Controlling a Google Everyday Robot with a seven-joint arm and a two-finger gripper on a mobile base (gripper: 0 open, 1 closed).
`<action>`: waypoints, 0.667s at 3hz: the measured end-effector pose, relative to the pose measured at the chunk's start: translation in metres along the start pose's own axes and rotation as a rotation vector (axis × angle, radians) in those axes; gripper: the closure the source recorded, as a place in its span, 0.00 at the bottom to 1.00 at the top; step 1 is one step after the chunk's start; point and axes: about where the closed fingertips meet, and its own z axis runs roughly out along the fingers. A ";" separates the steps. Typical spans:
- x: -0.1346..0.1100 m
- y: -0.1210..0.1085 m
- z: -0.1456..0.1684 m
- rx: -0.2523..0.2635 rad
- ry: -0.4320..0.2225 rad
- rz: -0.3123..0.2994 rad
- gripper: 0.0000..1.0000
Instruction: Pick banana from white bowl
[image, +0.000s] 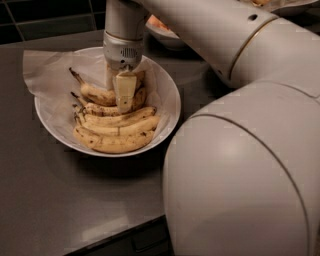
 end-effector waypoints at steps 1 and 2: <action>-0.003 0.007 -0.001 0.003 0.012 0.002 0.40; -0.004 0.011 -0.003 0.007 0.019 0.006 0.42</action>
Offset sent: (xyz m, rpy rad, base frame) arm -0.0297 -0.0174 0.0091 -0.0712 0.0343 0.0049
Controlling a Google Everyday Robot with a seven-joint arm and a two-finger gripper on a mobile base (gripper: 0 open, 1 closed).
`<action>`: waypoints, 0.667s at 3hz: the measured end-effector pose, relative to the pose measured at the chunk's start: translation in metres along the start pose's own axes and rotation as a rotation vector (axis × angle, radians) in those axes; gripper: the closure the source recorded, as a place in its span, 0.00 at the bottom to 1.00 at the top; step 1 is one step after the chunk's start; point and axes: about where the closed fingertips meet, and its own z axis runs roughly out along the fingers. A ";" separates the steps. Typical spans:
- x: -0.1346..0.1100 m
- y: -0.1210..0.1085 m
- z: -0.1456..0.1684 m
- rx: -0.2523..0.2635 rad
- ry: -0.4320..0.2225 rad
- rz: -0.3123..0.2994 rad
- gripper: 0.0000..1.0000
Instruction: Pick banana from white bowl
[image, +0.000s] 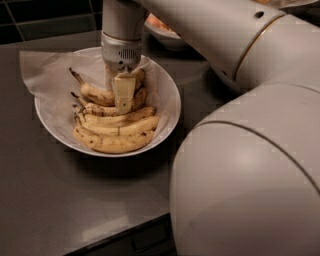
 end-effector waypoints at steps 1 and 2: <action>0.000 0.000 0.000 0.000 0.000 0.000 0.61; 0.001 -0.002 0.001 -0.005 0.003 0.001 0.63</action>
Offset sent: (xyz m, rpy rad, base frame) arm -0.0109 -0.0141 -0.0023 -0.0592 0.0621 0.0155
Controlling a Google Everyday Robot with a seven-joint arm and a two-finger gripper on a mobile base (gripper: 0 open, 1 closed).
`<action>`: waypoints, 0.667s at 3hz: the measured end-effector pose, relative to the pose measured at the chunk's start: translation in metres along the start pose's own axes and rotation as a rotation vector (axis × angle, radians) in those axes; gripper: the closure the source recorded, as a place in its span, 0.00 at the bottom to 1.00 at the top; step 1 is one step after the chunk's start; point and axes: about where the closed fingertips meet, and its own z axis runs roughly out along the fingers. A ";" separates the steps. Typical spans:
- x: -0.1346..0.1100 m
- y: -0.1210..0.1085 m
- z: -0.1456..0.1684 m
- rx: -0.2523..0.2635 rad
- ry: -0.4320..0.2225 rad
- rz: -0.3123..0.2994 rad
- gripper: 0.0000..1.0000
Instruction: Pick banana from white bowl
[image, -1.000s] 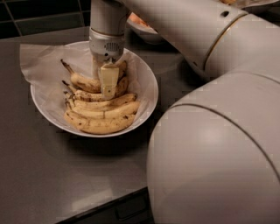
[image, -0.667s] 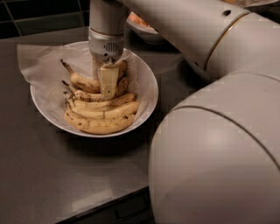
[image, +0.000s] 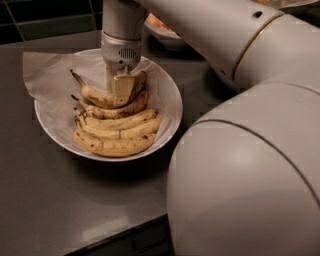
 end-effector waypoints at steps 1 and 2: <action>0.000 -0.002 0.000 0.000 0.000 0.000 0.58; -0.001 -0.008 -0.002 -0.001 0.009 -0.009 0.57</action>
Offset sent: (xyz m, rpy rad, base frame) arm 0.0033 -0.0055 0.0091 -0.0650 0.0393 0.0420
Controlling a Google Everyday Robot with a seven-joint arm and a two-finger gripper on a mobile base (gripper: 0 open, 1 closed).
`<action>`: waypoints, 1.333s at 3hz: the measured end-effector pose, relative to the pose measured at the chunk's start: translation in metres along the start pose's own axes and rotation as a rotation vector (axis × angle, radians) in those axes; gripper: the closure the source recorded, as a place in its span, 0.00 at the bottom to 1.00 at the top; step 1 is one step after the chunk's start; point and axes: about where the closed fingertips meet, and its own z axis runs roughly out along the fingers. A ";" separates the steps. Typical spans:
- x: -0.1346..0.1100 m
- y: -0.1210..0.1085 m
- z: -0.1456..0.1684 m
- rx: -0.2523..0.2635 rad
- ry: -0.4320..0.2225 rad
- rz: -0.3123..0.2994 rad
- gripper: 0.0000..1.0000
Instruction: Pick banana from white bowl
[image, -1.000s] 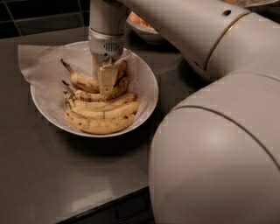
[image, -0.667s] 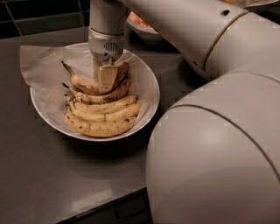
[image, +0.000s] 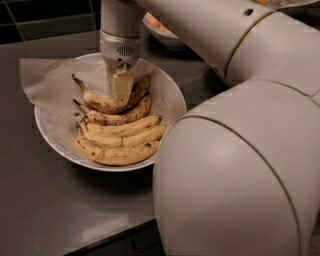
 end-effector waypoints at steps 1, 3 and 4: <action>-0.001 -0.005 -0.001 0.004 0.001 -0.006 0.56; -0.002 -0.007 0.005 -0.006 -0.008 -0.016 0.53; -0.003 -0.006 0.010 -0.015 -0.013 -0.017 0.52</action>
Offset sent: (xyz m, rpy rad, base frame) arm -0.0070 -0.0097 -0.0030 -0.0447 0.0647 0.0372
